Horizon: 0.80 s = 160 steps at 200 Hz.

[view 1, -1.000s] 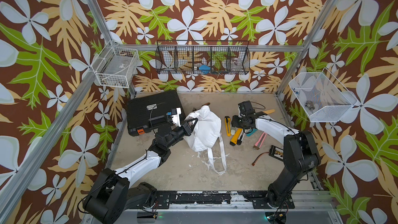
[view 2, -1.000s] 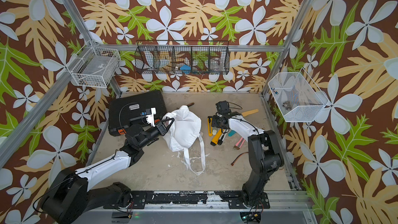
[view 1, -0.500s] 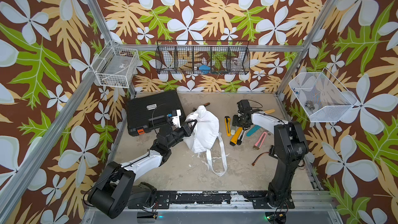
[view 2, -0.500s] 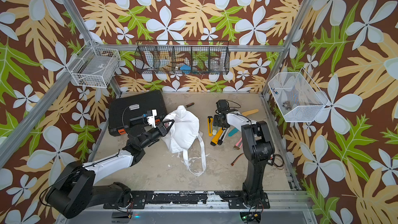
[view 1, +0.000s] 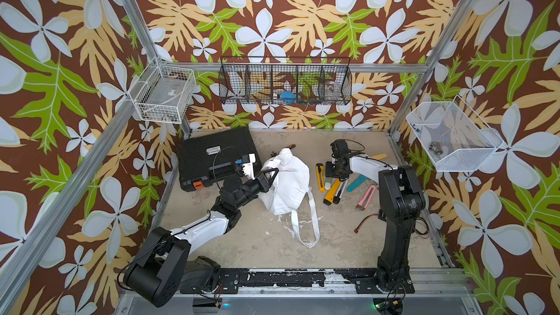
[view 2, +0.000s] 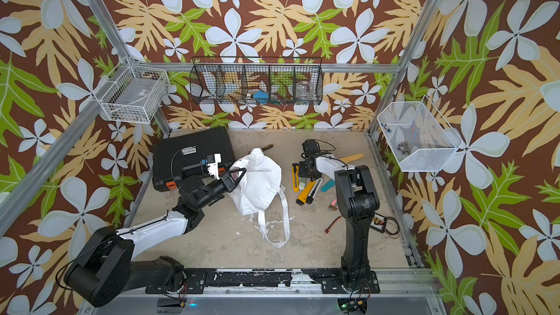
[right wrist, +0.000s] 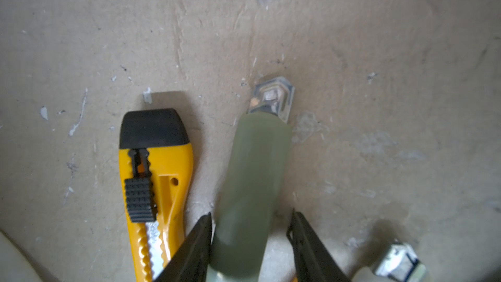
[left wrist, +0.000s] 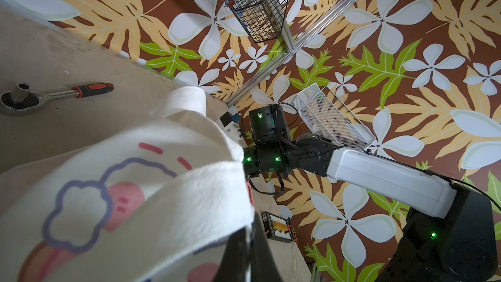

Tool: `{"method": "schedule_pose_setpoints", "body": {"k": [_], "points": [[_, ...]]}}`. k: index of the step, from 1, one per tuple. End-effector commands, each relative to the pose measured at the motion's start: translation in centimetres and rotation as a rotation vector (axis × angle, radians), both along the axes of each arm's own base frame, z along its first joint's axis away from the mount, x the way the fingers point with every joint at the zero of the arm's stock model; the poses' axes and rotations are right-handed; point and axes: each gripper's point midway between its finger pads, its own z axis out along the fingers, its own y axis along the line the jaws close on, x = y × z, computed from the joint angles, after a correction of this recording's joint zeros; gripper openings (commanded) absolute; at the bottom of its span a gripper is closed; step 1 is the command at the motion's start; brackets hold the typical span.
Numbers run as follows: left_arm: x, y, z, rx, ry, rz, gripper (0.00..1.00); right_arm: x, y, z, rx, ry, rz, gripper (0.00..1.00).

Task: Place the art knife into the pouch
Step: Pick up the utility knife at the center of the board.

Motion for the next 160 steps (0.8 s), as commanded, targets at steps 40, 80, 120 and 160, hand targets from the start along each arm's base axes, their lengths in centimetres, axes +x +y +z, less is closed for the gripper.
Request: {"method": "schedule_pose_setpoints", "body": {"k": [40, 80, 120, 160], "points": [[-0.1, -0.2, 1.0, -0.018, -0.034, -0.015, 0.00, -0.7, 0.3, 1.0, -0.050, 0.009, 0.032, 0.18], [0.1, -0.3, 0.8, -0.013, -0.031, -0.017, 0.00, -0.8, 0.7, 4.2, -0.063, -0.049, 0.048, 0.14], [0.4, -0.5, 0.5, -0.004, -0.024, -0.023, 0.00, -2.4, 1.6, 8.4, -0.051, -0.118, 0.086, 0.14], [0.8, -1.0, 0.2, 0.008, -0.019, -0.040, 0.00, -7.2, 4.2, 12.8, 0.031, -0.173, 0.190, 0.14]]}}
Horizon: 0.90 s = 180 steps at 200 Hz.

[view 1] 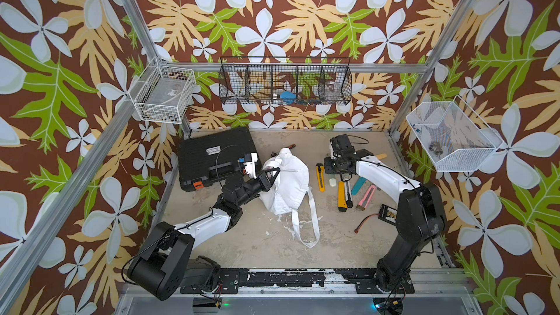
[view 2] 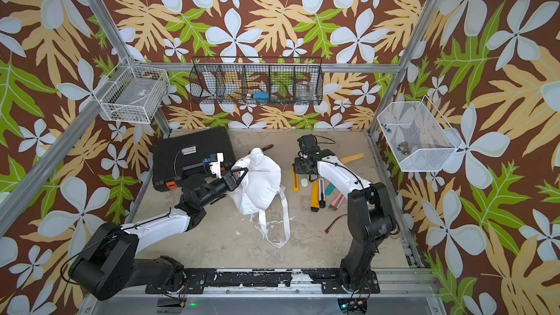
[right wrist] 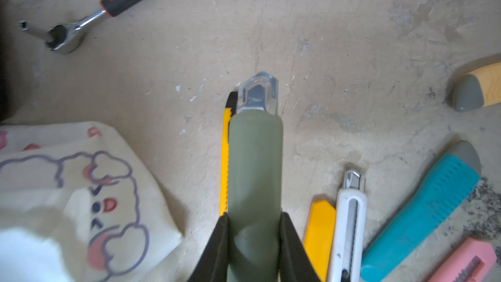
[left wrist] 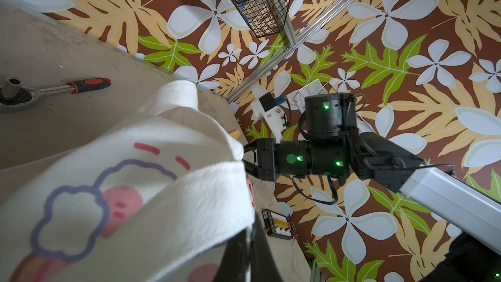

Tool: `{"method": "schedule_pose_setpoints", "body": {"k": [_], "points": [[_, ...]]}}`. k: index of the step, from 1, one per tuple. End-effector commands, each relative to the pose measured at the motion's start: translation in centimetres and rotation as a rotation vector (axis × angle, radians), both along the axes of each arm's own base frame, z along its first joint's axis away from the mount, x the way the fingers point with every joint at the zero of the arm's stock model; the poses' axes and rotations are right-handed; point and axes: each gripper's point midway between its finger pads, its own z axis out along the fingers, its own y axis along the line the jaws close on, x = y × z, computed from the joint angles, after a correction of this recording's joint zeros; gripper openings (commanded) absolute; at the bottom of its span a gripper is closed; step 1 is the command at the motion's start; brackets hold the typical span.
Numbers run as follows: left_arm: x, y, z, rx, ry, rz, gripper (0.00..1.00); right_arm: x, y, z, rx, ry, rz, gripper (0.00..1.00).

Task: Place the art knife into the pouch
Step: Pick up the utility knife at the center of the board, then place the utility knife in the pouch.

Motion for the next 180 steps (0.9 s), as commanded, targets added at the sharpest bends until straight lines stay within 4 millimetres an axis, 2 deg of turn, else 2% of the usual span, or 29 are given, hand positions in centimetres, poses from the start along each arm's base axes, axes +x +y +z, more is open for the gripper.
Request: {"method": "schedule_pose_setpoints", "body": {"k": [1, 32, 57, 80, 120, 164, 180], "points": [[0.2, -0.3, 0.7, -0.001, -0.035, -0.015, 0.00, -2.9, 1.3, 1.7, 0.030, -0.002, 0.075, 0.14], [0.2, -0.4, 0.5, 0.006, -0.032, -0.022, 0.00, -7.6, 4.1, 4.0, 0.146, -0.023, 0.207, 0.13], [0.1, -0.5, 0.5, 0.003, -0.033, -0.031, 0.00, -9.7, 7.6, 4.9, 0.257, -0.010, 0.315, 0.14], [-0.4, -0.6, 1.0, -0.010, -0.043, -0.044, 0.00, -10.0, 11.0, 5.4, 0.332, 0.023, 0.413, 0.14], [-1.5, -0.4, 2.1, -0.018, -0.079, -0.064, 0.00, -10.0, 15.1, 5.6, 0.436, 0.081, 0.530, 0.14], [-2.9, -0.4, 3.4, -0.045, -0.125, -0.103, 0.00, -10.5, 18.0, 5.5, 0.562, 0.147, 0.619, 0.15], [-3.4, -0.4, 4.0, -0.065, -0.141, -0.122, 0.00, -10.1, 18.7, 5.5, 0.591, 0.157, 0.630, 0.16]]}}
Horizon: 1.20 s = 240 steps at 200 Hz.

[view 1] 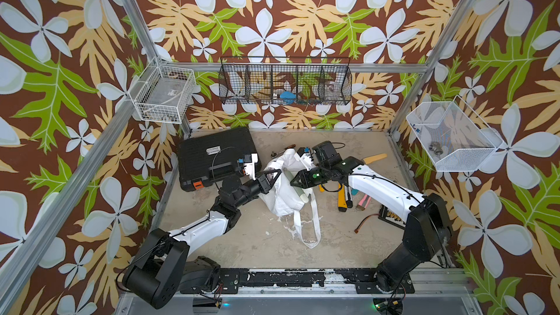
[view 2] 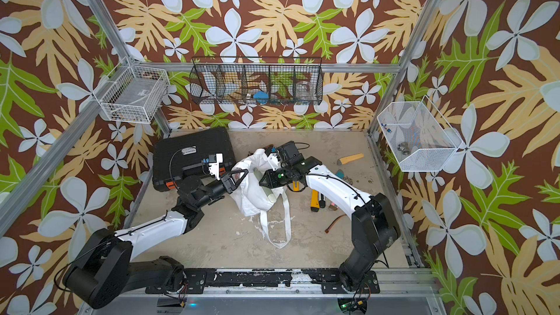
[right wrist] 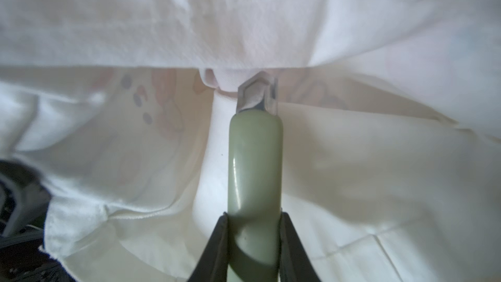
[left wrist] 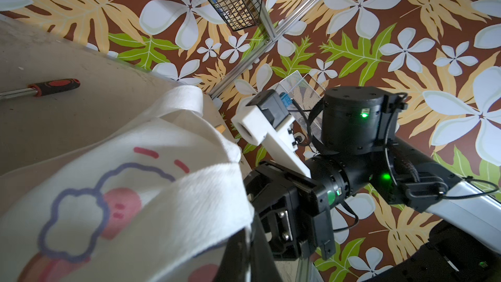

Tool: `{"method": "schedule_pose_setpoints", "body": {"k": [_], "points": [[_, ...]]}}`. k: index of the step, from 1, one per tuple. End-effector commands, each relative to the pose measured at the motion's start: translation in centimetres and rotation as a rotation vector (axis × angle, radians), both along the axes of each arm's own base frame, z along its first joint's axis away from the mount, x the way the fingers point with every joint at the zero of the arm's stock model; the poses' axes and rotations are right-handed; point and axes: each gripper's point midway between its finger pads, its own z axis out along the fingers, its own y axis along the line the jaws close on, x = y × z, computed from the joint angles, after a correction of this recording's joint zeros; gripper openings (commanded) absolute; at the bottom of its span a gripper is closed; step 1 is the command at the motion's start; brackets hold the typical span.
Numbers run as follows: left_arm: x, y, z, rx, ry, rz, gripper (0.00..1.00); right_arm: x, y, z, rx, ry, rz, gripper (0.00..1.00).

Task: Place the art knife into the pouch
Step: Place the utility knife in the pouch.

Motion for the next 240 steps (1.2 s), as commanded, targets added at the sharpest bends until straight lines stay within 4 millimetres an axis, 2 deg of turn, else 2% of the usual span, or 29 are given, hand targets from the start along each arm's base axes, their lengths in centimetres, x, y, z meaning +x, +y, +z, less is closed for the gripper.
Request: {"method": "schedule_pose_setpoints", "body": {"k": [1, 49, 76, 86, 94, 109, 129, 130, 146, 150, 162, 179, 192, 199, 222, 240], "points": [[-1.1, -0.2, 2.1, -0.044, -0.079, -0.041, 0.00, -0.1, 1.9, 1.4, 0.101, 0.012, 0.062, 0.16], [-2.8, 0.1, 3.5, -0.075, -0.119, -0.079, 0.00, 3.3, 4.4, 2.6, 0.134, 0.012, 0.076, 0.16], [-3.6, 0.4, 4.4, -0.088, -0.139, -0.083, 0.00, 6.3, 4.1, 2.2, 0.102, 0.006, 0.025, 0.16], [-3.6, 0.4, 4.6, -0.086, -0.142, -0.081, 0.00, 7.2, 4.0, 2.6, 0.101, -0.011, 0.010, 0.18], [-3.7, 0.5, 4.7, -0.089, -0.146, -0.077, 0.00, 7.6, 4.1, 2.7, 0.106, -0.013, 0.007, 0.24], [-3.7, 0.6, 5.0, -0.096, -0.151, -0.074, 0.00, 8.1, 3.9, 2.4, 0.067, -0.032, -0.001, 0.48], [-3.5, 0.7, 4.9, -0.089, -0.145, -0.062, 0.00, 9.0, 2.5, 1.6, -0.025, -0.081, -0.050, 0.75], [-3.5, 0.7, 4.9, -0.089, -0.145, -0.063, 0.00, 9.1, 2.3, 1.6, -0.034, -0.087, -0.057, 0.79], [-3.2, 0.7, 4.7, -0.086, -0.135, -0.051, 0.00, 9.4, 0.7, 1.3, -0.111, -0.124, -0.108, 0.97], [-3.1, 0.8, 4.6, -0.085, -0.132, -0.048, 0.00, 9.4, 0.4, 1.2, -0.128, -0.131, -0.117, 1.00], [-2.7, 0.8, 4.2, -0.072, -0.115, -0.031, 0.00, 9.1, -0.5, 1.4, -0.155, -0.146, -0.132, 1.00], [-1.8, 1.1, 3.2, -0.048, -0.076, 0.010, 0.00, 7.7, -1.7, 2.0, -0.160, -0.165, -0.142, 1.00], [-1.0, 1.4, 2.4, -0.032, -0.041, 0.050, 0.00, 5.9, -2.6, 2.3, -0.141, -0.174, -0.145, 1.00], [-0.6, 1.6, 1.9, -0.020, -0.024, 0.072, 0.00, 4.9, -3.1, 1.7, -0.141, -0.165, -0.145, 1.00], [0.4, 2.2, 0.4, 0.009, 0.020, 0.129, 0.00, 1.5, -5.3, 1.5, -0.144, -0.167, -0.148, 0.99], [0.7, 2.6, -0.4, 0.014, 0.043, 0.155, 0.00, 1.5, -8.0, 2.2, -0.204, -0.249, -0.246, 0.97]]}}
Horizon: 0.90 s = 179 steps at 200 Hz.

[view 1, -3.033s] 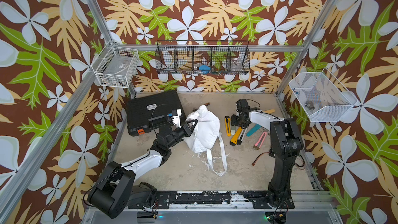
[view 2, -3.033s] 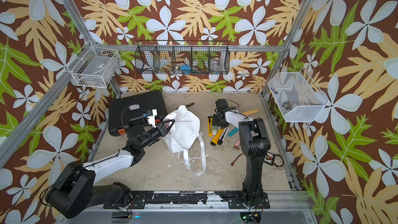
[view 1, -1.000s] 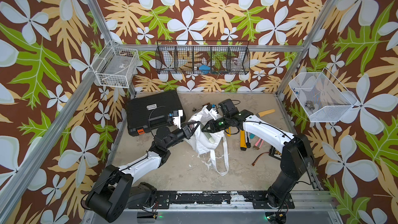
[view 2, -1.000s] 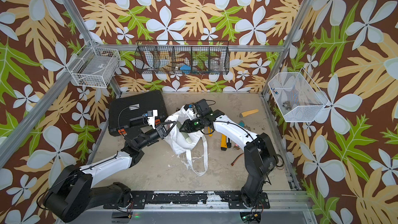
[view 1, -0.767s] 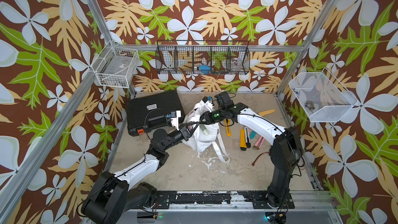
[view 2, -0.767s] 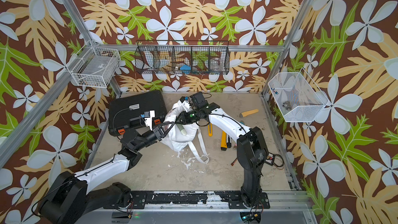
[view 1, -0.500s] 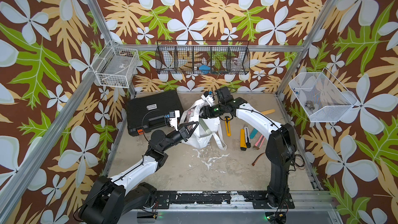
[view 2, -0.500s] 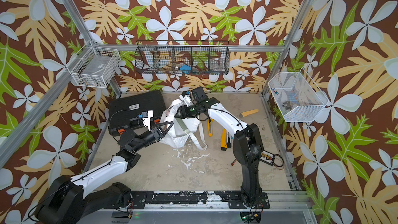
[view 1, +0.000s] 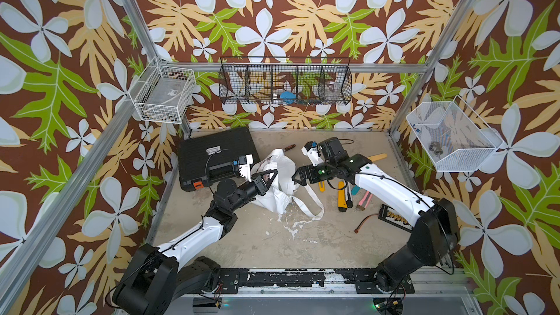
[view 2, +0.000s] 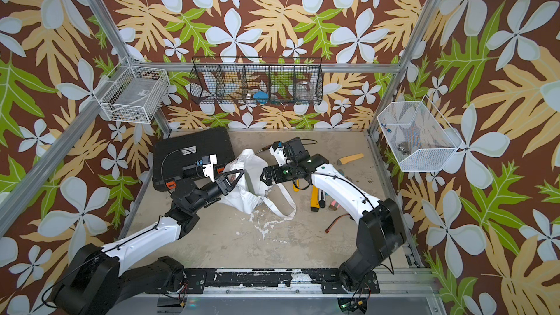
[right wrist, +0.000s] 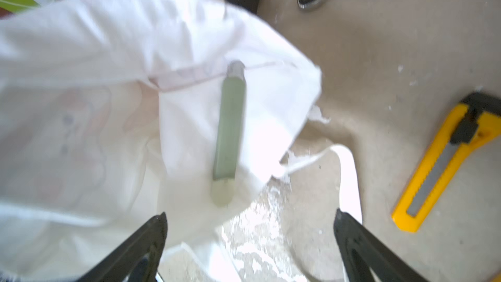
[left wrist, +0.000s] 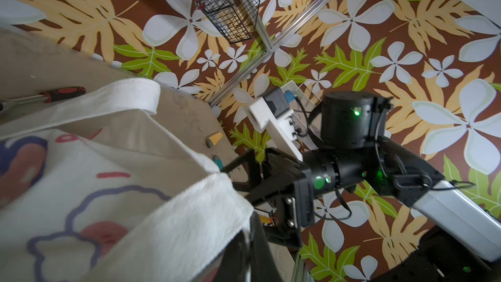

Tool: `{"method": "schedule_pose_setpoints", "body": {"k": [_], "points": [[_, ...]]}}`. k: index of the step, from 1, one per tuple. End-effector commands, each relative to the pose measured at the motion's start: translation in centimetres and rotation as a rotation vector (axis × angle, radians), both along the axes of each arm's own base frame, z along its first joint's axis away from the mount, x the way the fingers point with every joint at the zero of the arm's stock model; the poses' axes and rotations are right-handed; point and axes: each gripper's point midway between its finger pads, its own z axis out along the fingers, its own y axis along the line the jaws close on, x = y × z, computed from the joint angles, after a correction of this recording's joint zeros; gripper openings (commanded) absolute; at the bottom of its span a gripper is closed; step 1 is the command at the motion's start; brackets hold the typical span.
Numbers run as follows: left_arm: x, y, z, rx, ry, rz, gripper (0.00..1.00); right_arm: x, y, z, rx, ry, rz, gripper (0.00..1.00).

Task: Place the art knife into the pouch
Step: Place the utility knife in the pouch, then pick up the utility knife at the center of the board.

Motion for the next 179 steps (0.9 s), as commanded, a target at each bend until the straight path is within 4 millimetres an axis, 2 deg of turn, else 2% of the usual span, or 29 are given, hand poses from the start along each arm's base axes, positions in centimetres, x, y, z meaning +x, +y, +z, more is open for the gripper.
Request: {"method": "schedule_pose_setpoints", "body": {"k": [1, 12, 23, 36, 68, 88, 127, 158, 179], "points": [[0.9, 0.9, -0.9, 0.023, 0.010, 0.071, 0.00, 0.7, -2.7, 1.1, -0.060, -0.115, -0.108, 0.97], [0.9, 1.1, -1.2, 0.014, 0.017, 0.079, 0.00, 1.4, -4.1, 1.1, -0.106, -0.130, -0.153, 0.96], [1.0, 1.2, -1.4, 0.009, 0.025, 0.087, 0.00, 2.4, -4.8, 0.2, -0.145, -0.117, -0.177, 0.94], [1.0, 1.4, -1.7, 0.009, 0.033, 0.098, 0.00, 3.9, -5.5, -1.6, -0.221, -0.108, -0.207, 0.91], [0.9, 1.7, -2.1, 0.014, 0.043, 0.114, 0.00, 7.5, -6.2, -7.5, -0.358, 0.008, -0.244, 0.81], [0.8, 1.8, -2.3, 0.022, 0.047, 0.114, 0.00, 9.3, -6.4, -9.2, -0.411, 0.021, -0.265, 0.80], [0.7, 1.7, -2.4, 0.019, 0.046, 0.106, 0.00, 11.2, -7.1, -13.0, -0.432, 0.094, -0.270, 0.76], [0.5, 1.4, -2.1, 0.016, 0.038, 0.083, 0.00, 11.4, -8.4, -15.2, -0.471, 0.132, -0.287, 0.75], [0.3, 1.1, -2.0, 0.014, 0.032, 0.067, 0.00, 11.2, -8.4, -16.1, -0.463, 0.151, -0.277, 0.73]]}}
